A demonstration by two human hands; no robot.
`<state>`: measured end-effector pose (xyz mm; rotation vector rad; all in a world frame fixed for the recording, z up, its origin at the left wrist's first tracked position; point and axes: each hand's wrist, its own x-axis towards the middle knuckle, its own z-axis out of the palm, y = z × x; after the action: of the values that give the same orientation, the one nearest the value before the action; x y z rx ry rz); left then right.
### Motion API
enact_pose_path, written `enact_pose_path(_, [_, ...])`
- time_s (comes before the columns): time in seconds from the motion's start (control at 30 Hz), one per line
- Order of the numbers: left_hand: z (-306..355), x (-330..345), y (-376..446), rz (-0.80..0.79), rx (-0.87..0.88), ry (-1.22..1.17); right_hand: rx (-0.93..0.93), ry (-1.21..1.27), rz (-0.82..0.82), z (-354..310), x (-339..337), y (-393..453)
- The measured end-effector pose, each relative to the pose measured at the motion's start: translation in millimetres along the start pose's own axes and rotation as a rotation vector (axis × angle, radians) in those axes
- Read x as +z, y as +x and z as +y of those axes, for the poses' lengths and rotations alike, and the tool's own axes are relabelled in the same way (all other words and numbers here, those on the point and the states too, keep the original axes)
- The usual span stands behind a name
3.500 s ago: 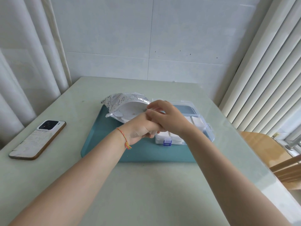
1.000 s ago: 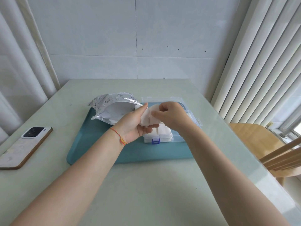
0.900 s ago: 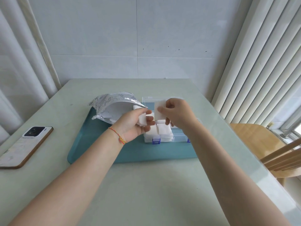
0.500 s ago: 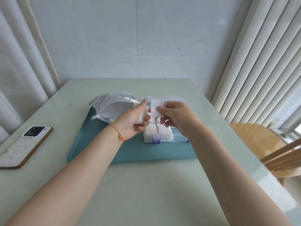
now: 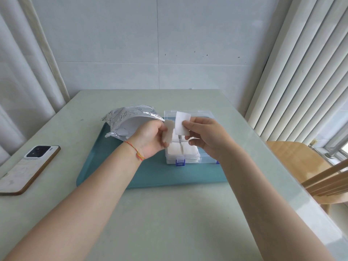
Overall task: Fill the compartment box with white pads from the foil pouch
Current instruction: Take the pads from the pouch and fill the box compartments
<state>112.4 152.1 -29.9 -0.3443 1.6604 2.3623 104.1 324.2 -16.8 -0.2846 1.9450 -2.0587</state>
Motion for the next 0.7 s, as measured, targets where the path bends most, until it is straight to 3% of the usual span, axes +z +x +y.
enact_pose_path(0.17, [0,2,-2,0.071,0.140,0.094,-0.035,0.080,0.053,-1,-1,-2])
enact_pose_path(0.7, [-4,6,-13,-0.079,0.138,0.047,-0.134,-0.380,0.307,12,2,2])
